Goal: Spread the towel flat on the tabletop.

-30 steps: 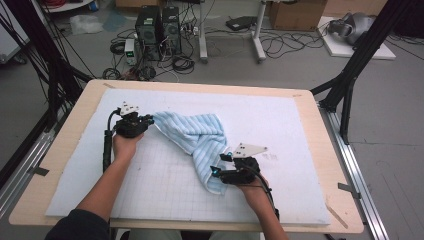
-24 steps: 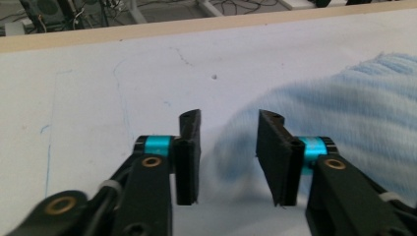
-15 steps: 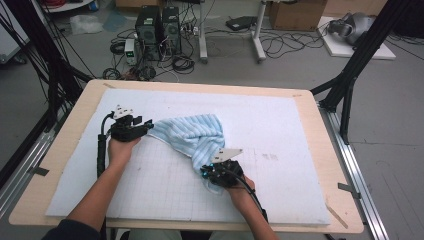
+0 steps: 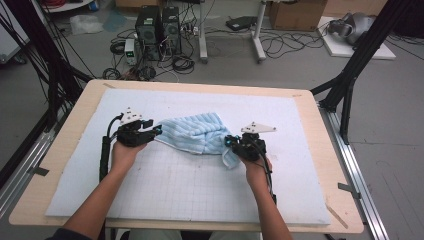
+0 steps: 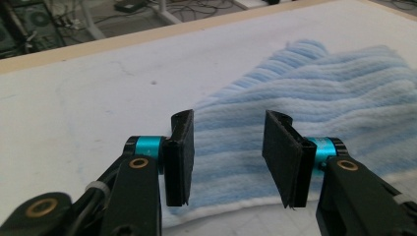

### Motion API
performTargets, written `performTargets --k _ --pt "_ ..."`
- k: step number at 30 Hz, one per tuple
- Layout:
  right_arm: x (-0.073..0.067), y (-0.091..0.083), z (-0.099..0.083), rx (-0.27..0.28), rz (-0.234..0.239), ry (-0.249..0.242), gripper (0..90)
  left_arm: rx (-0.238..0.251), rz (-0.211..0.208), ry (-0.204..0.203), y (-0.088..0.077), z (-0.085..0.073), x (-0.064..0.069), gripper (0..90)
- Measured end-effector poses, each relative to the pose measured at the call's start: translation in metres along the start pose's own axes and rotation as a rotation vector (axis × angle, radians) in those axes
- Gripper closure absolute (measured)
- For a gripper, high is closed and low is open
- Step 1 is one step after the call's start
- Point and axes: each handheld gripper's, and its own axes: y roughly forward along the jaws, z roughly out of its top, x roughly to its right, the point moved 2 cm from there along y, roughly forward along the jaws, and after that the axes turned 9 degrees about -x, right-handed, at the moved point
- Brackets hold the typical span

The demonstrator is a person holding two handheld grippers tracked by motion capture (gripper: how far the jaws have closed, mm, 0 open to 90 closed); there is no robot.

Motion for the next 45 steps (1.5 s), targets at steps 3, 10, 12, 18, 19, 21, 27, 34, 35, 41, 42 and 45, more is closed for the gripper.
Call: performTargets --k 3,10,12,18,19,21,27,34,35,41,42,45 --pt "0.011 0.009 0.001 -0.028 -0.044 0.023 83.3 0.018 -0.04 0.018 0.003 -0.004 0.011 56.3" --pt "0.029 0.028 -0.005 -0.08 -0.173 0.052 82.2 -0.032 -0.167 0.097 0.017 -0.017 0.039 59.6" --pt "0.033 0.031 -0.007 -0.081 -0.169 0.075 81.4 -0.032 -0.199 0.118 0.02 -0.017 0.048 59.5" --pt "0.035 0.031 -0.008 -0.083 -0.16 0.087 79.4 -0.042 -0.238 0.175 0.032 -0.013 0.071 52.6" --pt "0.036 0.031 -0.008 -0.082 -0.155 0.09 79.1 -0.045 -0.238 0.184 0.034 -0.012 0.074 50.4" --pt "0.036 0.031 -0.009 -0.085 -0.151 0.096 78.9 -0.051 -0.235 0.2 0.039 -0.011 0.081 46.5" --pt "0.035 0.032 -0.009 -0.089 -0.143 0.095 78.8 -0.058 -0.116 0.26 0.056 -0.006 0.098 28.2" --pt "0.035 0.032 -0.01 -0.095 -0.132 0.1 78.6 -0.113 -0.016 0.262 0.075 0.004 0.096 56.5" --pt "0.035 0.032 -0.01 -0.097 -0.13 0.096 78.6 -0.107 -0.024 0.258 0.074 0.004 0.093 69.9" --pt "0.036 0.028 -0.012 -0.109 -0.099 0.086 80.8 -0.064 -0.089 0.173 0.053 0.006 0.068 82.3" --pt "0.035 0.028 -0.013 -0.111 -0.096 0.079 81.0 -0.054 -0.095 0.164 0.048 0.006 0.062 82.3" --pt "0.034 0.026 -0.013 -0.113 -0.102 0.053 81.7 -0.017 -0.099 0.117 0.031 0.006 0.045 82.7"
